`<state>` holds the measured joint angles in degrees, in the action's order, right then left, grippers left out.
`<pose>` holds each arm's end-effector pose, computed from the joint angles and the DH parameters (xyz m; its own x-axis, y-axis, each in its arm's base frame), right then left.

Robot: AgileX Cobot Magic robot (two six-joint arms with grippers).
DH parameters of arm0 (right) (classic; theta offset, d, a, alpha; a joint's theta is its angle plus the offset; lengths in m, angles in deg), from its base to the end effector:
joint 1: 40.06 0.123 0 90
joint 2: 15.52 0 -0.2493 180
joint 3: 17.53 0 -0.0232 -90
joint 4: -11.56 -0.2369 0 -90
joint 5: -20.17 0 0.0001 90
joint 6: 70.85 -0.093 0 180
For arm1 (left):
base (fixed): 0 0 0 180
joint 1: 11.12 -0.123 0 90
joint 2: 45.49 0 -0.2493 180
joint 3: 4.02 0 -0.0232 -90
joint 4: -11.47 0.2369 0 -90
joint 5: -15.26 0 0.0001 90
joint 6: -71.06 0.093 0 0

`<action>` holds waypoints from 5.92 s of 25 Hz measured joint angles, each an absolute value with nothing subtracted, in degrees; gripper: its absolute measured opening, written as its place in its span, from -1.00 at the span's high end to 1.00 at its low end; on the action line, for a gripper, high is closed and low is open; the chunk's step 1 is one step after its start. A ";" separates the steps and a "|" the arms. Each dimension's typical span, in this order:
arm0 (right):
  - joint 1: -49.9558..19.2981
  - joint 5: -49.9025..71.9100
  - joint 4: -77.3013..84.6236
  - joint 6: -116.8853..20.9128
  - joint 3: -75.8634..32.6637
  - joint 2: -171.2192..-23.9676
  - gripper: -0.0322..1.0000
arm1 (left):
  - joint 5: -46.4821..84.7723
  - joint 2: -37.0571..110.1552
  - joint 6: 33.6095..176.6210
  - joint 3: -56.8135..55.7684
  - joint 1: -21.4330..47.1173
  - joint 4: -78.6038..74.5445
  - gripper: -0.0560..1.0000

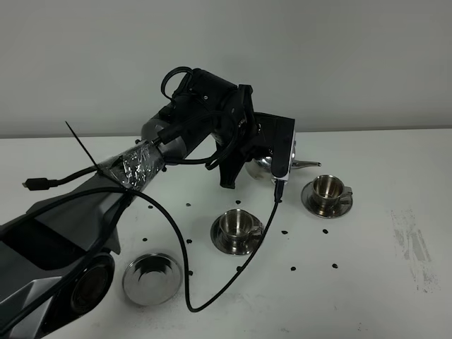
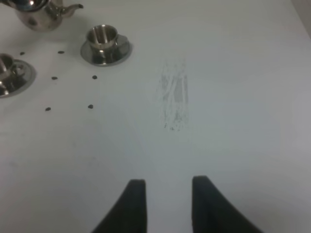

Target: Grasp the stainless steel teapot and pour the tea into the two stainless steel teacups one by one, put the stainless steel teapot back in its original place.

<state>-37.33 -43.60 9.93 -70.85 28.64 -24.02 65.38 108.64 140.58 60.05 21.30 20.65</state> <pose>0.0149 0.0031 0.2714 -0.4764 -0.0101 -0.8792 -0.0640 0.9977 0.0232 0.4457 -0.2695 0.1842 0.2883 0.9549 -0.0717 0.7412 -0.1751 0.6480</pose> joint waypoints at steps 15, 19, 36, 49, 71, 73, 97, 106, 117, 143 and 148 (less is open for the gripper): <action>-37.33 -43.60 9.93 -70.85 28.64 -24.02 0.49 | 63.63 108.74 144.86 60.05 22.55 24.67 0.44; -37.33 -43.60 9.93 -70.85 28.64 -24.02 0.49 | 63.63 108.74 146.31 60.05 22.55 24.80 0.44; -37.33 -43.60 9.93 -70.85 28.64 -24.02 0.49 | 63.14 108.74 152.71 60.05 22.55 24.81 0.44; -37.33 -43.60 9.93 -70.85 28.64 -24.02 0.49 | 62.54 108.74 147.84 60.05 24.00 28.46 0.44; -37.33 -43.60 9.93 -70.85 28.64 -24.02 0.49 | 62.33 109.81 146.32 60.05 25.32 34.32 0.44; -37.33 -43.60 9.93 -70.85 28.64 -24.02 0.49 | 62.33 109.81 146.27 60.05 25.32 34.32 0.44; -37.33 -43.60 9.93 -70.85 28.64 -24.02 0.49 | 62.37 109.81 146.25 60.05 25.84 38.48 0.44; -37.33 -43.60 9.93 -70.85 28.64 -24.02 0.49 | 61.29 109.81 144.04 60.05 26.51 40.04 0.44; -37.33 -43.60 9.93 -70.85 28.64 -24.02 0.49 | 60.98 109.81 143.53 60.05 27.07 41.43 0.44; -37.33 -43.60 9.93 -70.85 28.64 -24.02 0.49 | 60.47 109.81 143.47 60.05 27.54 44.35 0.44; -37.33 -43.60 9.93 -70.85 28.64 -24.02 0.49 | 60.32 109.81 143.47 60.05 27.59 44.35 0.44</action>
